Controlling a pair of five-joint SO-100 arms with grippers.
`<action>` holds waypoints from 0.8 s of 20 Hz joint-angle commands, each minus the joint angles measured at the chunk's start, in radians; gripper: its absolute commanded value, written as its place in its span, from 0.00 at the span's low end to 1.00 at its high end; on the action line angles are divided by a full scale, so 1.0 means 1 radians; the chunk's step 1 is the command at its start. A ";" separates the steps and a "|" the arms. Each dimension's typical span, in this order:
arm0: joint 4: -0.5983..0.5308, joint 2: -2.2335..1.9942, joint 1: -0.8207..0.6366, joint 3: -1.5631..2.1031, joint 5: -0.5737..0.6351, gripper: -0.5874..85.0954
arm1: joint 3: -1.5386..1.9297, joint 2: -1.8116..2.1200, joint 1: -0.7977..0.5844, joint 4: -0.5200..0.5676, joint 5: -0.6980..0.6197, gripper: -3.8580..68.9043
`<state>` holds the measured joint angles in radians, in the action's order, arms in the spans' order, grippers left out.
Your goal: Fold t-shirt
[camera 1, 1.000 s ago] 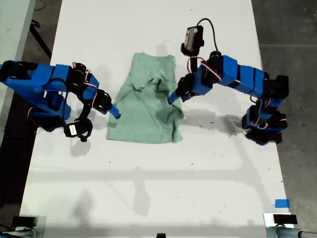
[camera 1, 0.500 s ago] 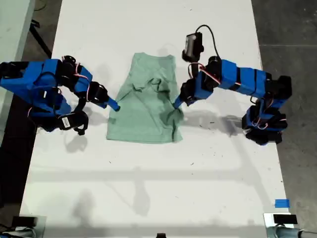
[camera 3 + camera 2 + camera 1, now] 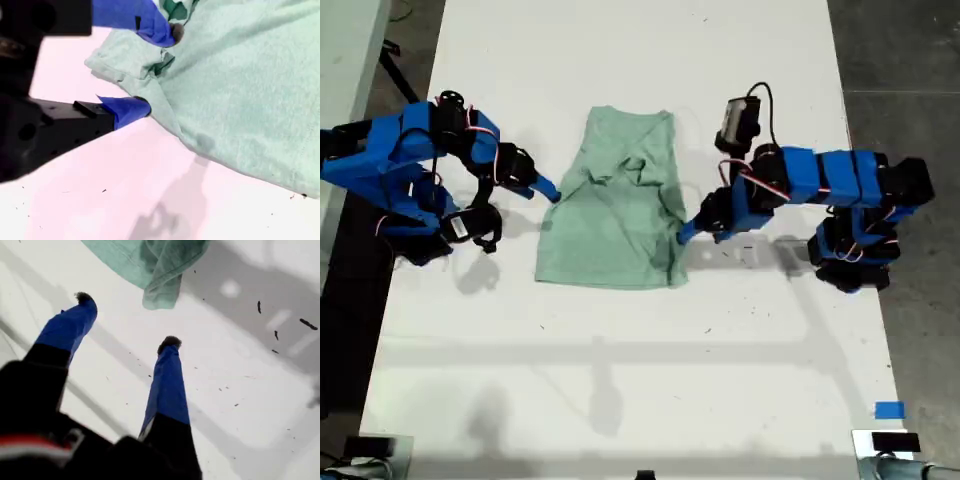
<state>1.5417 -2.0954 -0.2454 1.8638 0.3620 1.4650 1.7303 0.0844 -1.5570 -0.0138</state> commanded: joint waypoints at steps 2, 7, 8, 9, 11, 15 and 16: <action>-0.023 0.018 0.008 -0.049 0.012 0.28 | 0.034 -0.104 0.029 0.158 0.051 0.47; -0.011 0.021 0.008 -0.046 0.020 0.28 | 0.115 -0.267 0.017 0.388 0.043 0.40; -0.009 0.021 0.008 -0.043 0.021 0.28 | 0.156 -0.275 0.015 0.449 0.049 0.30; -0.009 0.021 0.008 -0.040 0.023 0.28 | 0.193 -0.275 0.015 0.506 0.058 0.22; -0.008 0.021 0.006 -0.034 0.026 0.28 | 0.212 -0.285 0.015 0.545 0.063 0.19; -0.009 0.021 0.000 -0.032 0.035 0.28 | 0.221 -0.147 0.037 0.509 0.046 0.07; -0.011 0.021 -0.002 -0.032 0.037 0.28 | 0.221 -0.080 0.048 0.479 0.048 0.07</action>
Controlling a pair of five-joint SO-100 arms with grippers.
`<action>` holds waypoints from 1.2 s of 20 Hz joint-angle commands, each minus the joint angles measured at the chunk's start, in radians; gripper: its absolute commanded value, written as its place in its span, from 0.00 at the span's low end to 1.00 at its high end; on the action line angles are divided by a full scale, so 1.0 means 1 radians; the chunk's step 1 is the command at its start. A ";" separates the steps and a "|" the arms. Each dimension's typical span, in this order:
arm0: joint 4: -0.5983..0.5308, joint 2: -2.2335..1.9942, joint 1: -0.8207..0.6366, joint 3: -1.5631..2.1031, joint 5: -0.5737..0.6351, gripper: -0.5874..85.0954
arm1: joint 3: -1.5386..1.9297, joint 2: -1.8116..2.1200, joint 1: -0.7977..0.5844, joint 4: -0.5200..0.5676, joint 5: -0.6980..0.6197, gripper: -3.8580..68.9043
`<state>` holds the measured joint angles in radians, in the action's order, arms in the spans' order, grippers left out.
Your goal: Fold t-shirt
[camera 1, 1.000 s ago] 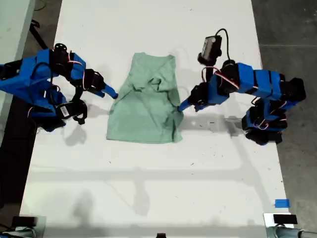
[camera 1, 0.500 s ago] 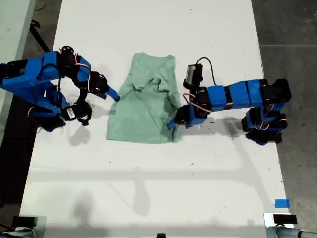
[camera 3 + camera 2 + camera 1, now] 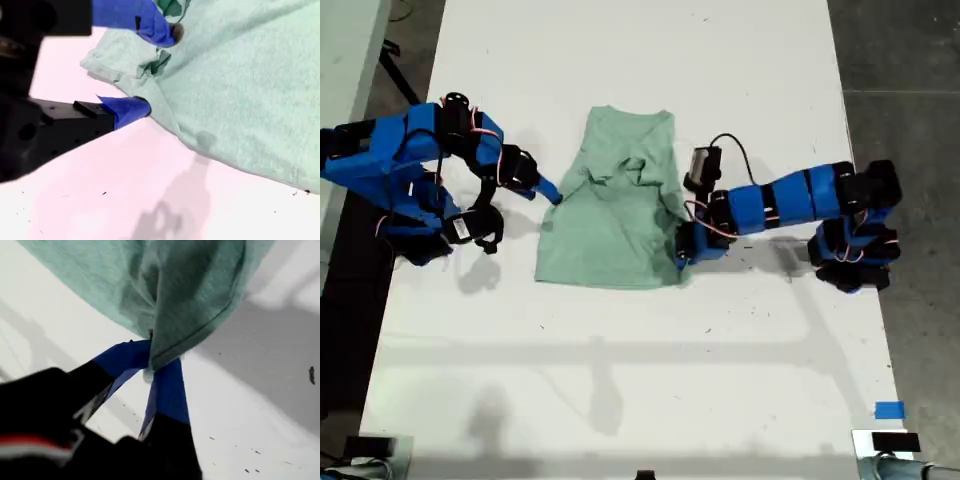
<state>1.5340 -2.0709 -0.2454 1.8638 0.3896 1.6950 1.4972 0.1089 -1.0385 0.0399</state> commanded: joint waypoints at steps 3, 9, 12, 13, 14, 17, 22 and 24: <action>-0.005 -0.002 -0.002 -0.032 0.011 0.28 | -0.008 0.336 0.083 -0.155 0.034 0.07; -0.011 0.005 -0.003 -0.037 0.015 0.28 | 0.268 0.477 0.178 0.072 0.135 0.07; 0.000 0.005 0.002 -0.038 0.015 0.28 | 0.311 0.468 0.152 0.132 0.141 0.07; 0.002 0.005 0.006 -0.038 0.012 0.28 | 0.308 0.468 0.135 0.161 0.127 0.07; 0.002 0.003 0.009 -0.038 0.011 0.28 | 0.293 0.451 0.117 0.187 0.110 0.07; 0.002 0.003 0.009 -0.038 0.009 0.28 | 0.132 0.296 0.060 0.207 0.040 0.07; 0.005 0.002 0.014 -0.038 0.006 0.28 | -0.155 -0.034 -0.032 0.218 -0.161 0.44; 0.006 0.002 0.014 -0.037 0.006 0.28 | -0.284 -0.087 -0.041 0.189 -0.267 0.43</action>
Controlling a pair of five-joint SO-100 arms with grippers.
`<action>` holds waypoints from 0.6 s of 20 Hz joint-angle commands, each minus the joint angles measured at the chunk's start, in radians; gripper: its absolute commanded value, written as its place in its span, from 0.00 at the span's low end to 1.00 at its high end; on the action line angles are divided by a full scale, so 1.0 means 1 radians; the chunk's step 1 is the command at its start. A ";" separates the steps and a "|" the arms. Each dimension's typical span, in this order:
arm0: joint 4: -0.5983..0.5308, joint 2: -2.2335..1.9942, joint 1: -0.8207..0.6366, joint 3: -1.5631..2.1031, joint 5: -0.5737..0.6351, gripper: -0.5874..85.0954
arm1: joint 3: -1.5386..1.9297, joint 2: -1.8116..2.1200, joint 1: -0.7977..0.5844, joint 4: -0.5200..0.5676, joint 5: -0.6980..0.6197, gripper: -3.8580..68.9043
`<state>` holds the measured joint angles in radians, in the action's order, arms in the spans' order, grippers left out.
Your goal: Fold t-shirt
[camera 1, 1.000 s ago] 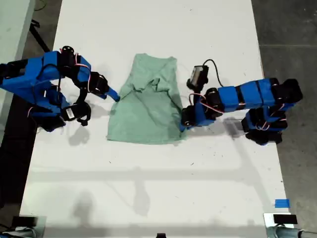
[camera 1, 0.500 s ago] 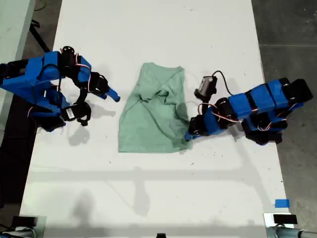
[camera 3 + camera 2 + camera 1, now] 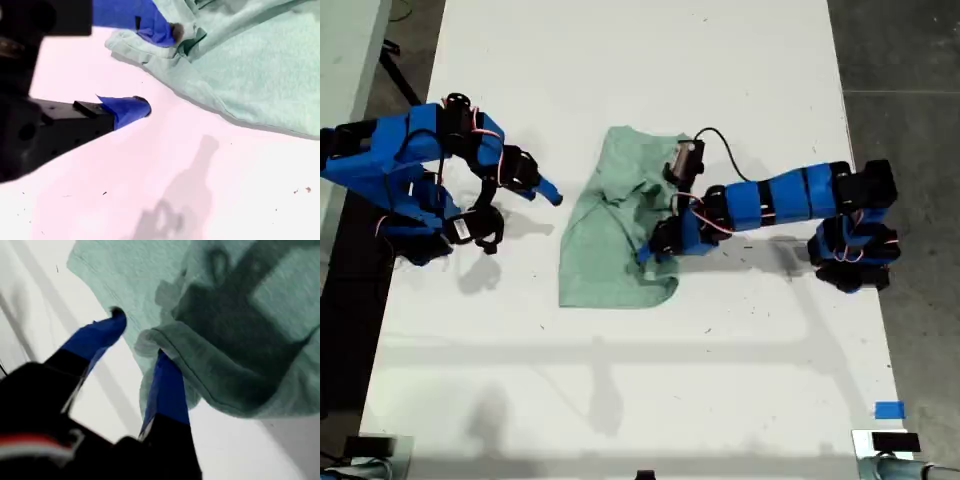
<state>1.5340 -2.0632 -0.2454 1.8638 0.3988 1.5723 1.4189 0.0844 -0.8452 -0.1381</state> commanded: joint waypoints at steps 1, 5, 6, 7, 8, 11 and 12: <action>0.005 -0.006 0.012 -0.034 -0.003 0.28 | -0.236 -0.037 -0.026 -0.052 -0.112 0.42; -0.002 0.000 0.003 -0.032 0.005 0.28 | -0.584 -0.061 -0.067 -0.382 -0.164 0.37; -0.002 0.000 0.002 -0.031 0.005 0.28 | -0.644 -0.048 -0.080 -0.445 -0.175 0.37; -0.002 0.000 0.000 -0.031 0.005 0.28 | -0.675 -0.026 -0.091 -0.486 -0.184 0.36; -0.002 0.000 -0.002 -0.031 0.006 0.28 | -0.678 0.011 -0.103 -0.511 -0.193 0.35; 0.000 0.000 -0.003 -0.031 0.008 0.29 | -0.678 0.091 -0.141 -0.586 -0.209 0.34; 0.002 0.000 -0.003 -0.031 0.008 0.29 | -0.678 0.106 -0.150 -0.606 -0.209 0.34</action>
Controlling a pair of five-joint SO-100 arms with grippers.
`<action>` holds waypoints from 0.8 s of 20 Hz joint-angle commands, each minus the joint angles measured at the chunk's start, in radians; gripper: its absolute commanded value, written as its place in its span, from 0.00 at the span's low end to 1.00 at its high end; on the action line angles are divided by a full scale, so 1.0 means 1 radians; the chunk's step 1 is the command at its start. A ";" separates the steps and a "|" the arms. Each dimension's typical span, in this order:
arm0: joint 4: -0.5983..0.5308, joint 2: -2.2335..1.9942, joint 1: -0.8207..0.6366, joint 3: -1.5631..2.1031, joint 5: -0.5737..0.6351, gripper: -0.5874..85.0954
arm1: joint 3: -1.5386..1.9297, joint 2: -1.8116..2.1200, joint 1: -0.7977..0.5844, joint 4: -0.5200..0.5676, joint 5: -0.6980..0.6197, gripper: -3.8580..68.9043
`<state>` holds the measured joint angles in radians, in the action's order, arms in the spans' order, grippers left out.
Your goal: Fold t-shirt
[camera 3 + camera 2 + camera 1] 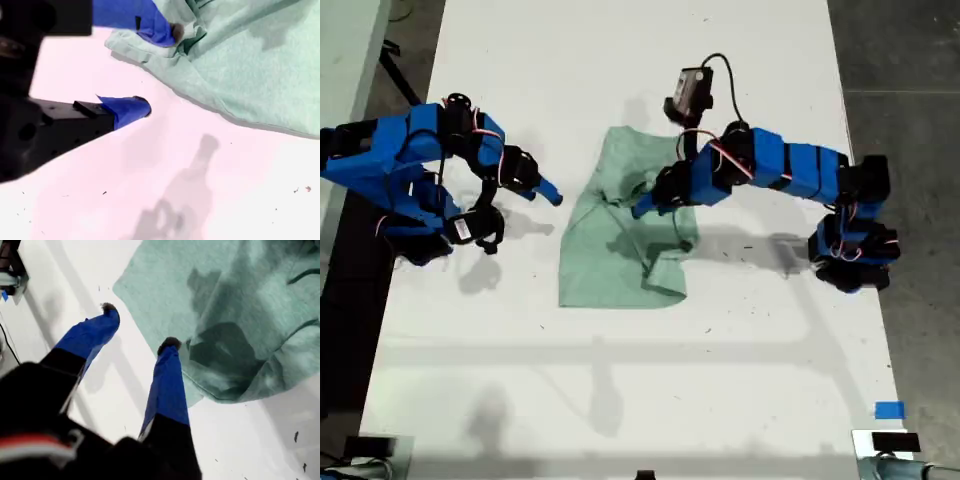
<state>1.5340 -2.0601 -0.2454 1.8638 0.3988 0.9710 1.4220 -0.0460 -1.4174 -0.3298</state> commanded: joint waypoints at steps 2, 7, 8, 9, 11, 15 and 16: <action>0.006 -0.003 0.002 -0.031 0.005 0.29 | -0.067 0.120 -0.040 -0.066 -0.018 0.33; -0.052 0.032 0.218 -0.005 -0.193 0.29 | -0.044 0.126 -0.072 -0.121 -0.021 0.31; -0.092 0.061 0.275 0.002 -0.242 0.30 | -0.044 0.126 -0.078 -0.124 -0.026 0.31; -0.138 0.098 0.324 0.006 -0.287 0.30 | -0.044 0.127 -0.084 -0.129 -0.032 0.30; -0.219 0.184 0.393 0.002 -0.354 0.30 | -0.044 0.135 -0.098 -0.149 -0.040 0.30; -0.351 0.291 0.436 0.040 -0.448 0.30 | -0.020 0.158 -0.110 -0.160 -0.049 0.30; -0.367 0.314 0.437 0.057 -0.477 0.30 | -0.011 0.167 -0.110 -0.160 -0.049 0.29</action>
<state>1.2164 -1.7595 0.1687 1.9190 -0.0307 0.9710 1.4987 -0.1442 -1.5723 -0.3666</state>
